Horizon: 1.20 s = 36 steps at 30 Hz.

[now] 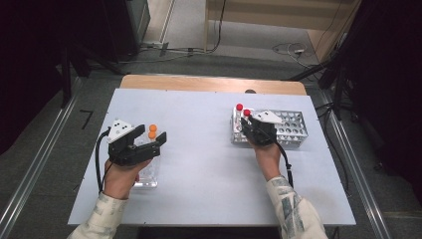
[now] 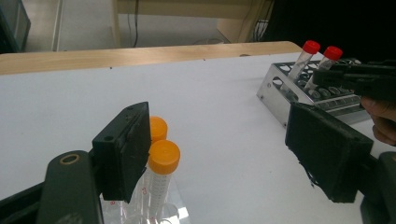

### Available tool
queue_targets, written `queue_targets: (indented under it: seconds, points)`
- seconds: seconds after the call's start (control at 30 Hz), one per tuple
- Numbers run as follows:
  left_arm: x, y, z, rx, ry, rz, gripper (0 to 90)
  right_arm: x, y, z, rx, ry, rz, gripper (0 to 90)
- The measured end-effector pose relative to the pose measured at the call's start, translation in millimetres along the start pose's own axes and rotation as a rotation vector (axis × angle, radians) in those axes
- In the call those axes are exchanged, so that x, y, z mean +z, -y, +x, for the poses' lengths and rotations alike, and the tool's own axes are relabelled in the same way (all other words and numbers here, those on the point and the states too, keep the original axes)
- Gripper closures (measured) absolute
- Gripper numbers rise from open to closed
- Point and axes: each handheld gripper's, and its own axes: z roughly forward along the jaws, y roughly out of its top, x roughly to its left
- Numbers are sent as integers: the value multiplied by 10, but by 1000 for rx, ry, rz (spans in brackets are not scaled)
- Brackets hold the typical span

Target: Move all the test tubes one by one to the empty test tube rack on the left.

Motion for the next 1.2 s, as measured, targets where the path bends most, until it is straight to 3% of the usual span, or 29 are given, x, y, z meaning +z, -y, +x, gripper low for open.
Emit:
queue_targets:
  seconds: [0.1, 0.37, 0.77, 0.93, 1.2]
  points:
    - [1, -1, 1, 1, 0, 0, 229, 8, 4, 2, -1, 3, 1, 709]
    - [3, -1, -2, 2, 0, 1, 228, -42, -44, -11, 5, 2, -17, 712]
    - [-29, -12, -5, -1, 0, -11, 227, -357, -362, 5, -13, -10, -99, 712]
    - [-28, -14, -15, 0, 3, -14, 227, -503, -415, 2, -2, -40, -124, 713]
    - [-31, -19, -66, 9, 11, -16, 228, -698, -381, 88, -37, -106, -126, 712]
